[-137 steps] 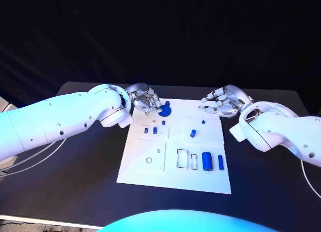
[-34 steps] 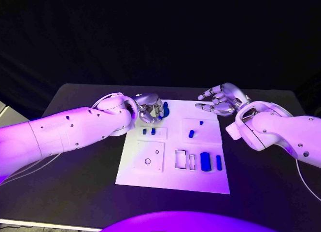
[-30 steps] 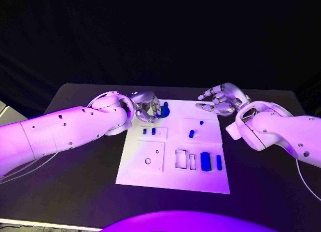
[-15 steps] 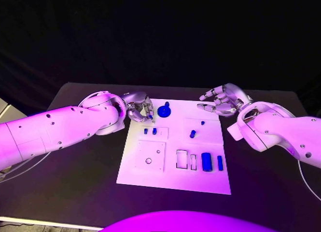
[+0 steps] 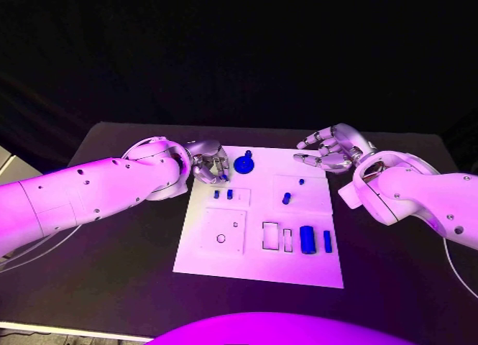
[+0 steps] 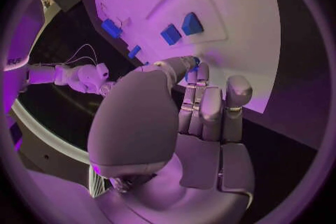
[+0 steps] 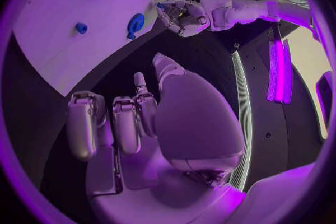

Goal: Assemble the parts on the task board

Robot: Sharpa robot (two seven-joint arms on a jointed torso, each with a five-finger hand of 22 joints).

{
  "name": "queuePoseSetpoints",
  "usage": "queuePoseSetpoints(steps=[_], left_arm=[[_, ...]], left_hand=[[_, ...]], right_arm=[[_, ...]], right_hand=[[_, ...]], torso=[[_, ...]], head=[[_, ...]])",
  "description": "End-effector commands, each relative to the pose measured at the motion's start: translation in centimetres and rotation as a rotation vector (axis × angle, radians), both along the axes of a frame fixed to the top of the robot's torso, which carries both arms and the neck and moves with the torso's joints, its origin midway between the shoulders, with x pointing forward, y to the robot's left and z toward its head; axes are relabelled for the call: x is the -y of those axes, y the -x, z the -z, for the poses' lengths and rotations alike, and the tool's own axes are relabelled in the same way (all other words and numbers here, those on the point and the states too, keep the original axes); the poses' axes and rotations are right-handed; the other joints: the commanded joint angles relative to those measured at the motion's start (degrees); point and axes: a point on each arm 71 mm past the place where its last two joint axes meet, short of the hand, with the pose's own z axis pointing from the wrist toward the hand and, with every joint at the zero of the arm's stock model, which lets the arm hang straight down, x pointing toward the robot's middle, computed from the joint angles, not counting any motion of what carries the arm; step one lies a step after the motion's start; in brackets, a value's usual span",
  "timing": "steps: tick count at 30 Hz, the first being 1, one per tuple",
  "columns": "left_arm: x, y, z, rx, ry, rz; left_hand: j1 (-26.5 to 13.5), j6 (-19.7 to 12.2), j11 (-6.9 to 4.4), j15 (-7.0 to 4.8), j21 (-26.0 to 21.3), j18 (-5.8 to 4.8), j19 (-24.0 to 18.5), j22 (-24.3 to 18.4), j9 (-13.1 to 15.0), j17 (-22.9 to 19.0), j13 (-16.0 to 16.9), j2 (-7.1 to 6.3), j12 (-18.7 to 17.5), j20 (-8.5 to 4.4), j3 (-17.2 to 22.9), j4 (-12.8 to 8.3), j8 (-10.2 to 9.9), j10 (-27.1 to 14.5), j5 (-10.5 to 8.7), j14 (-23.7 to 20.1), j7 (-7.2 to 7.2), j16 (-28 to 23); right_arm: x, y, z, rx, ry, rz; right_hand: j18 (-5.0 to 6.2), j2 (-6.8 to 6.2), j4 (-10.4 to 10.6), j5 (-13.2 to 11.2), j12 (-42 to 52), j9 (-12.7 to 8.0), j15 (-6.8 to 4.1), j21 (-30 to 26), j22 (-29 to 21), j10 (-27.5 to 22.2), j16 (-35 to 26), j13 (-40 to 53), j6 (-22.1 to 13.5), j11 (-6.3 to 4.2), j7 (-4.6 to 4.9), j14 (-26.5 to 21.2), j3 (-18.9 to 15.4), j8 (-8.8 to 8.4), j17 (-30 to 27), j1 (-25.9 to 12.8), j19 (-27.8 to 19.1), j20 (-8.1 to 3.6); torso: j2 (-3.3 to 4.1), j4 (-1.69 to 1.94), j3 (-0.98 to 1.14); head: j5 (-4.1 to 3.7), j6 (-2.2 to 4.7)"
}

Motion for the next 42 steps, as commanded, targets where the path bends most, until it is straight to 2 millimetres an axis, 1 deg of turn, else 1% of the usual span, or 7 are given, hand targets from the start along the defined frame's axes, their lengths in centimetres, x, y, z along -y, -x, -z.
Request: queuePoseSetpoints(steps=[1, 8, 12, 18, 23, 30, 42], left_arm=[[0.3, 0.0, 0.2, -0.016, -0.004, 0.012], [0.5, 0.0, 0.3, -0.026, -0.011, 0.016], [0.6, 0.0, 0.3, -0.026, -0.012, 0.015], [0.8, 0.0, 0.3, -0.028, -0.011, 0.02], [1.1, -0.1, 0.4, -0.035, -0.016, 0.024], [1.2, -0.2, 0.8, -0.059, -0.047, 0.027], [1.1, -0.3, 1.3, -0.089, -0.097, 0.024]], left_hand=[[-0.7, 0.5, -0.06, -0.02, 0.2, -0.94, 0.2, -0.1, 0.0, -0.1, 0.0, -0.05, -0.3, -0.03, -0.1, -0.3, -0.3, 0.4, 0.09, 0.3, 0.01, 0.0], [-0.7, 0.5, -0.06, -0.02, 0.2, -0.95, 0.2, -0.1, 0.0, -0.1, 0.0, -0.03, -0.4, -0.03, -0.1, -0.4, -0.3, 0.4, 0.08, 0.3, 0.01, 0.0], [-0.7, 0.5, -0.05, -0.02, 0.2, -0.92, 0.1, -0.2, 0.0, -0.1, 0.0, -0.02, -0.4, -0.03, 0.0, -0.4, -0.3, 0.5, 0.07, 0.2, 0.01, 0.0], [-0.7, 0.5, -0.05, -0.02, 0.2, -0.92, 0.1, -0.2, 0.0, -0.1, 0.0, -0.02, -0.4, -0.03, 0.0, -0.4, -0.3, 0.5, 0.07, 0.2, 0.01, 0.0], [-0.7, 0.5, -0.05, -0.02, 0.2, -0.92, 0.1, -0.2, 0.0, -0.1, 0.0, -0.02, -0.4, -0.03, 0.0, -0.4, -0.3, 0.5, 0.07, 0.2, 0.01, 0.0], [-0.7, 0.5, -0.04, -0.01, -0.1, -0.82, -0.3, -0.5, 0.0, -0.8, 0.0, 0.04, -0.6, -0.04, 0.0, -0.5, -0.4, 0.5, 0.04, -0.1, 0.04, -0.3], [-0.8, 0.4, 0.01, 0.04, -0.3, -0.76, -0.6, -0.8, 0.0, -1.2, 0.0, 0.08, -0.9, -0.04, 0.0, -0.6, -0.6, 0.6, -0.05, -0.3, 0.08, -0.4]], right_arm=[[-0.2, 0.1, 0.0, 0.002, 0.008, -0.017], [-0.2, 0.1, 0.0, 0.002, 0.008, -0.018], [-0.2, 0.1, 0.0, 0.002, 0.008, -0.017], [-0.2, 0.1, 0.0, 0.004, 0.011, -0.019], [-0.2, 0.1, 0.0, 0.004, 0.012, -0.02], [-0.2, 0.1, 0.0, 0.003, 0.014, -0.02], [-0.2, 0.1, 0.1, 0.001, 0.015, -0.02]], right_hand=[[0.51, -0.39, -0.1, 0.1, -0.4, 0.0, -0.4, -0.3, 9.5, -0.3, -0.4, 6.9, -0.3, -0.01, -0.26, 4.6, 0.3, 0.21, 9.7, 0.1, 1.6, -0.36], [0.51, -0.39, -0.1, 0.1, -0.4, 0.0, -0.4, -0.3, 9.5, -0.3, -0.4, 6.9, -0.3, -0.01, -0.26, 4.6, 0.3, 0.21, 9.7, 0.1, 1.6, -0.36], [0.51, -0.39, -0.1, 0.1, -0.4, 0.0, -0.4, -0.3, 9.5, -0.3, -0.4, 6.9, -0.3, -0.01, -0.26, 4.6, 0.3, 0.21, 9.7, 0.1, 1.6, -0.36], [0.51, -0.39, -0.1, 0.1, -0.4, 0.0, -0.4, -0.3, 9.5, -0.3, -0.4, 6.9, -0.3, -0.01, -0.26, 4.6, 0.3, 0.21, 9.7, 0.1, 1.6, -0.36], [0.51, -0.39, -0.1, 0.1, -0.4, 0.0, -0.4, -0.3, 9.5, -0.3, -0.4, 6.9, -0.3, -0.01, -0.26, 4.6, 0.3, 0.21, 9.7, 0.1, 1.6, -0.36], [0.51, -0.39, -0.1, 0.1, -0.4, 0.0, -0.4, -0.3, 9.5, -0.3, -0.4, 6.9, -0.3, -0.01, -0.26, 4.6, 0.3, 0.21, 9.7, 0.1, 1.6, -0.36], [0.51, -0.39, -0.1, 0.1, -0.4, 0.0, -0.4, -0.3, 9.5, -0.3, -0.4, 6.9, -0.3, -0.01, -0.26, 4.6, 0.3, 0.21, 9.7, 0.1, 1.6, -0.36]], torso=[[-0.06, 0.03, 0.0], [-0.08, 0.01, -0.01], [-0.08, 0.02, 0.02], [-0.05, 0.03, -0.02], [-0.03, 0.0, 0.03], [-0.05, 0.04, 0.0], [-0.1, 0.04, 0.0]], head=[[-0.04, -0.07], [0.03, -0.11], [0.04, -0.06], [-0.04, -0.06], [-0.02, -0.1], [-0.12, -0.11], [-0.09, -0.21]])
